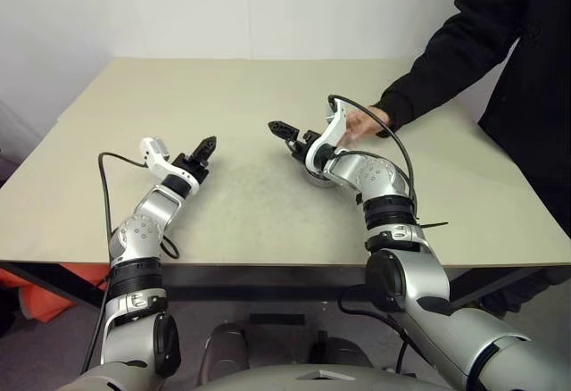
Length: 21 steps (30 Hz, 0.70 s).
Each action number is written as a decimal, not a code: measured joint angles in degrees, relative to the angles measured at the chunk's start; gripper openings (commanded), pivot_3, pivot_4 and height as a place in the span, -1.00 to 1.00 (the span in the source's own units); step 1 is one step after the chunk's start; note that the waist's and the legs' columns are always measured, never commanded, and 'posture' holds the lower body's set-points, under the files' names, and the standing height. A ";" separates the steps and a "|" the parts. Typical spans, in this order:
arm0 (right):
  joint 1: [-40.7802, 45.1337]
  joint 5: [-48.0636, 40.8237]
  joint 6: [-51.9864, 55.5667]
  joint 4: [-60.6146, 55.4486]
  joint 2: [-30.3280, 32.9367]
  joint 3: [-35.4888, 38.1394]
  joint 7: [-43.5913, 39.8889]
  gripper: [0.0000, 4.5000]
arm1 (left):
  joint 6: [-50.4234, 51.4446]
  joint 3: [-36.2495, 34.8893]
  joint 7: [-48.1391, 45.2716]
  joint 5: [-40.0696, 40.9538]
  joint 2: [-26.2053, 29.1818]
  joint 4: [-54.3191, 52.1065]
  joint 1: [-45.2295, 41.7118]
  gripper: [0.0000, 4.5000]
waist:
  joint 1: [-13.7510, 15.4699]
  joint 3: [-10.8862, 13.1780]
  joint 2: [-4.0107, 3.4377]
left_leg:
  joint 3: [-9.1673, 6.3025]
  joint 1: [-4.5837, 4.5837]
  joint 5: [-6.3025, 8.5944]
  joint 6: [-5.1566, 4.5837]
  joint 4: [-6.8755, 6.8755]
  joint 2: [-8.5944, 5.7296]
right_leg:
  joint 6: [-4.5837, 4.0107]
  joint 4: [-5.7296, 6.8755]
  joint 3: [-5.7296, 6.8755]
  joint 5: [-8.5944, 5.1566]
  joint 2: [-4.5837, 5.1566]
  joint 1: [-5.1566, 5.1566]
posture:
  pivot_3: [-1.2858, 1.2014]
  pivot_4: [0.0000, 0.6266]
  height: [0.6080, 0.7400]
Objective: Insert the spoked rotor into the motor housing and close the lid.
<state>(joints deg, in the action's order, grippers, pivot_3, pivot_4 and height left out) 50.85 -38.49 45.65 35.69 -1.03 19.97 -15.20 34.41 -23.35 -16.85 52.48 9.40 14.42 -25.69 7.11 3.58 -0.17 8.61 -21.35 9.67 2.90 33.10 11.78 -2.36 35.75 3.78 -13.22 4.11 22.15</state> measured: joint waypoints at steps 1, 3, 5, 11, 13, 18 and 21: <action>-0.07 0.17 -0.02 -0.28 0.04 -0.11 -0.03 1.00 | -0.01 0.13 -0.22 -0.16 0.00 0.01 0.00 -0.20 | 0.00 0.00 0.00 | 0.00 0.00 0.00 0.00 0.00 0.00 | 0.00 0.00 0.00 0.00 0.00 0.00 | 0.03 -1.00 1.00; -0.22 0.53 -0.19 -0.61 0.24 -0.56 -0.16 1.00 | -0.05 0.42 -0.65 -0.81 0.07 0.02 -0.01 -0.20 | -0.01 0.00 0.00 | 0.00 0.00 0.00 0.00 0.00 0.00 | -0.03 0.00 0.00 -0.02 0.00 0.00 | 0.03 -1.00 1.00; -0.56 0.97 -0.37 -0.84 0.36 -1.09 -0.32 1.00 | -0.11 1.10 -1.31 -1.46 0.23 0.03 -0.01 -0.20 | 0.03 0.00 0.00 | 0.00 0.00 0.00 0.00 0.00 0.00 | -0.03 0.00 0.00 -0.02 0.00 0.00 | 0.03 -1.00 1.00; -1.31 1.55 -1.67 -3.00 1.05 -1.47 -0.43 1.00 | -0.25 2.68 -2.74 -3.80 0.22 0.09 -0.03 -0.20 | -0.02 0.00 0.00 | 0.01 0.01 0.00 0.00 0.00 -0.03 | -0.08 0.00 0.00 -0.05 0.06 -0.01 | 0.03 -1.00 1.00; -1.38 1.56 -1.87 -3.04 1.14 -1.48 -0.44 1.00 | -0.25 2.77 -2.93 -4.12 0.22 0.09 -0.03 -0.20 | -0.03 0.00 0.00 | 0.01 0.02 0.00 -0.01 -0.01 -0.02 | -0.09 0.00 0.00 -0.05 0.06 0.00 | 0.03 -1.00 1.00; -1.80 2.28 -2.65 -3.05 1.13 -1.91 -0.94 1.00 | -0.29 3.32 -4.17 -5.29 0.43 0.07 -0.03 -0.20 | -0.03 0.00 0.00 | 0.02 0.01 0.01 -0.02 -0.01 -0.04 | -0.16 -0.01 0.00 -0.09 0.06 0.00 | 0.03 -1.00 1.00; -1.80 2.62 -3.27 -3.05 1.20 -2.20 -1.42 1.00 | -0.32 3.89 -5.01 -6.27 0.54 0.04 -0.03 -0.20 | -0.02 0.00 0.00 | 0.02 0.01 0.01 -0.02 -0.01 -0.03 | -0.18 0.00 0.00 -0.11 0.06 0.00 | 0.03 -1.00 1.00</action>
<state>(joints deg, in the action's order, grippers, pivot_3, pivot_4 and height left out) 49.05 -35.87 42.37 32.64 0.17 17.77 -16.62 34.09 -19.46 -21.86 46.21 9.93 14.45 -25.71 7.09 3.58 -0.17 8.63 -21.34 9.68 2.88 33.09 11.74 -2.55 35.74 3.78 -13.33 4.17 22.16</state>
